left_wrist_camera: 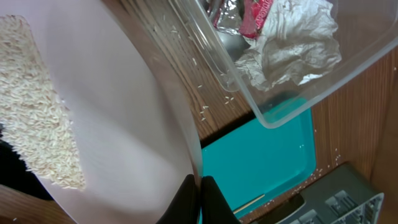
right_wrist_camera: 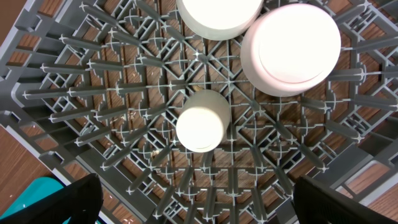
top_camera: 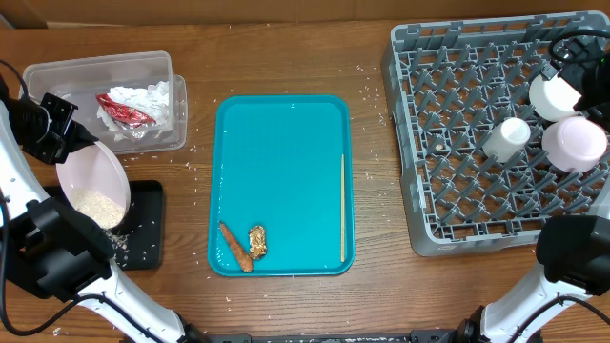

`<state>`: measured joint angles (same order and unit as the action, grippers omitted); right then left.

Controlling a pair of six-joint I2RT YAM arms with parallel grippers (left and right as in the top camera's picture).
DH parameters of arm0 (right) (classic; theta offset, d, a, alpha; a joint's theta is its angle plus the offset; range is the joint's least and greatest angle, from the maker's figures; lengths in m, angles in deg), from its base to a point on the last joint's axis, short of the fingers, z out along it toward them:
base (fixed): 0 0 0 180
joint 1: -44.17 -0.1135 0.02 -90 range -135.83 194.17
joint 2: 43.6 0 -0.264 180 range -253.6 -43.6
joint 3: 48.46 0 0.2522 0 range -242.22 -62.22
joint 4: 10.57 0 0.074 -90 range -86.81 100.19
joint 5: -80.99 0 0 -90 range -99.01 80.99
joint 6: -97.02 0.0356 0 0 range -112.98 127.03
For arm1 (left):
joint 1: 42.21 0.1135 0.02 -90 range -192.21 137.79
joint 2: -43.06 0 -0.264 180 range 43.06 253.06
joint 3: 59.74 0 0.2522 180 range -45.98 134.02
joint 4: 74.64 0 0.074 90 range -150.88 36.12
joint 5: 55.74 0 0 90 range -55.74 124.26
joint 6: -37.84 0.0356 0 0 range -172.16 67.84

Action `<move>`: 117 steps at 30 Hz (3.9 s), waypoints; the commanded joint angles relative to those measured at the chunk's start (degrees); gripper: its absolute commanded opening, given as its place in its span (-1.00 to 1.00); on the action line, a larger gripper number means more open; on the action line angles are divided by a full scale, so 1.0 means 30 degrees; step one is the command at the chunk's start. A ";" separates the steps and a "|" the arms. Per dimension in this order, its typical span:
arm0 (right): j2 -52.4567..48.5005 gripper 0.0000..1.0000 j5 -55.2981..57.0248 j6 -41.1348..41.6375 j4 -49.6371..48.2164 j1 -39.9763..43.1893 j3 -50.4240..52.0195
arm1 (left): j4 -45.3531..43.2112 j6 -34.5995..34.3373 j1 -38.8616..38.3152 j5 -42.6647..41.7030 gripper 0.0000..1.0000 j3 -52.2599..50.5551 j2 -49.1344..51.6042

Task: Sort waste into correct bins and load items into the dishwasher
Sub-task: 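Tilt the plate with the left gripper to pour rice onto black tray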

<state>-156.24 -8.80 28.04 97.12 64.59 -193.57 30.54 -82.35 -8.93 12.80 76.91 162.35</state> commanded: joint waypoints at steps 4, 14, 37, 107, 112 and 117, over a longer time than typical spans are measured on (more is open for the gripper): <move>0.0882 1.00 -0.0117 0.0153 -0.0066 -0.0022 -0.0597 | 0.0029 0.0801 0.0313 -0.0962 -0.91 -0.0117 -0.0401; 0.0882 1.00 -0.0117 0.0153 -0.0066 -0.0022 -0.0597 | 0.0474 0.1144 0.1800 -0.2382 -0.92 -0.0131 -0.0401; 0.0882 1.00 -0.0117 0.0153 -0.0066 -0.0022 -0.0597 | 0.1428 0.3832 0.3461 -0.6462 -0.92 -0.0306 -0.0401; 0.0882 1.00 -0.0117 0.0153 -0.0066 -0.0022 -0.0597 | 0.1814 0.6623 0.6484 -1.3675 -0.92 -0.5056 -0.0415; 0.0882 1.00 -0.0117 0.0153 -0.0066 -0.0022 -0.0597 | 0.1814 0.5559 0.7089 -1.4695 -0.92 -0.5056 -0.0415; 0.0882 1.00 -0.0117 0.0153 -0.0066 -0.0022 -0.0597 | 0.1246 0.5391 0.8007 -1.3901 -0.92 -0.5056 -0.0240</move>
<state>-156.15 -8.80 28.02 97.14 64.59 -193.59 34.87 -64.34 13.17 -28.97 62.03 162.35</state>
